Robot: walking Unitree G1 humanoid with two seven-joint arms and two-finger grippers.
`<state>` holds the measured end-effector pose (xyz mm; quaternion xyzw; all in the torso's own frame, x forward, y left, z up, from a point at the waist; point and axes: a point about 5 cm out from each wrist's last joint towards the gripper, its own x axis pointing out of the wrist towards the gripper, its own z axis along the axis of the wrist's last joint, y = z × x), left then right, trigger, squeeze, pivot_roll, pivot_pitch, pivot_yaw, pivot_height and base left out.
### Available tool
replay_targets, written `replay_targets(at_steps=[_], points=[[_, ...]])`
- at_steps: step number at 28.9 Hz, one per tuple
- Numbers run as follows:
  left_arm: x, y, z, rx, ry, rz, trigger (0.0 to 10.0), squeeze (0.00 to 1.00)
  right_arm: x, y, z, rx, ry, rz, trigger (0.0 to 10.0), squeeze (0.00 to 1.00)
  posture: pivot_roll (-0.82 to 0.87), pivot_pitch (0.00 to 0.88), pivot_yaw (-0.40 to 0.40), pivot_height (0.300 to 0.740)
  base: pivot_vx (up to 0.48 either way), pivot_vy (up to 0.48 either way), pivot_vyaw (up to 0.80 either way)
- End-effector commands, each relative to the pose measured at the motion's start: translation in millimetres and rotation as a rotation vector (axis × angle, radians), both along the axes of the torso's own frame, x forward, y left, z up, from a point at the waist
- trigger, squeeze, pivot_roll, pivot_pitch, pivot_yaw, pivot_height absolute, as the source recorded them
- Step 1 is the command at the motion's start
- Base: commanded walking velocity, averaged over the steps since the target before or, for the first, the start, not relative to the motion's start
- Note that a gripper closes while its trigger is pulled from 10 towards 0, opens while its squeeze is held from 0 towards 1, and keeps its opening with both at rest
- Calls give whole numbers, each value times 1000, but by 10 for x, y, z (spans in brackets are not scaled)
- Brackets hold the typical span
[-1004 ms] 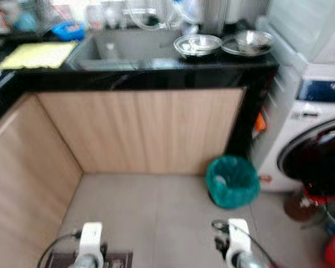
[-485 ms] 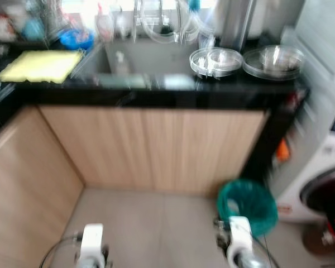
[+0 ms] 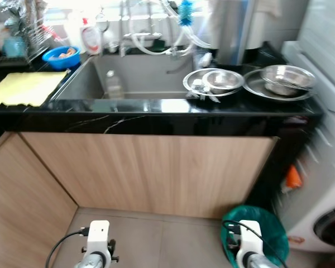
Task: Kitchen organization
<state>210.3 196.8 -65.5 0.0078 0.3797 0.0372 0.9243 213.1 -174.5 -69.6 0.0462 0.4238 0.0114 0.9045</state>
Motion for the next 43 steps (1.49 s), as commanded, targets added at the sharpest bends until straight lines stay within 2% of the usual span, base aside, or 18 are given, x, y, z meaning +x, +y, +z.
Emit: replay_targets(at_steps=[1,18,36,43], points=[[42,-20,21,5,-9,-11,10000,0,-47,-88,-17,-13,9,-21,10000,0,-132,0,83,740,420,0,0],[18,-39,5,4,-2,-20,10000,0,-82,-82,-37,-6,18,-19,10000,0,-138,0,80,740,419,0,0],[-66,-19,-46,-29,30,17,10000,0,-81,-88,-35,-7,17,-21,10000,0,-136,0,77,740,0,0,0],[-68,-18,-48,-27,32,15,10000,0,-86,-86,-40,5,25,-36,10000,0,-136,0,76,740,0,361,-320]])
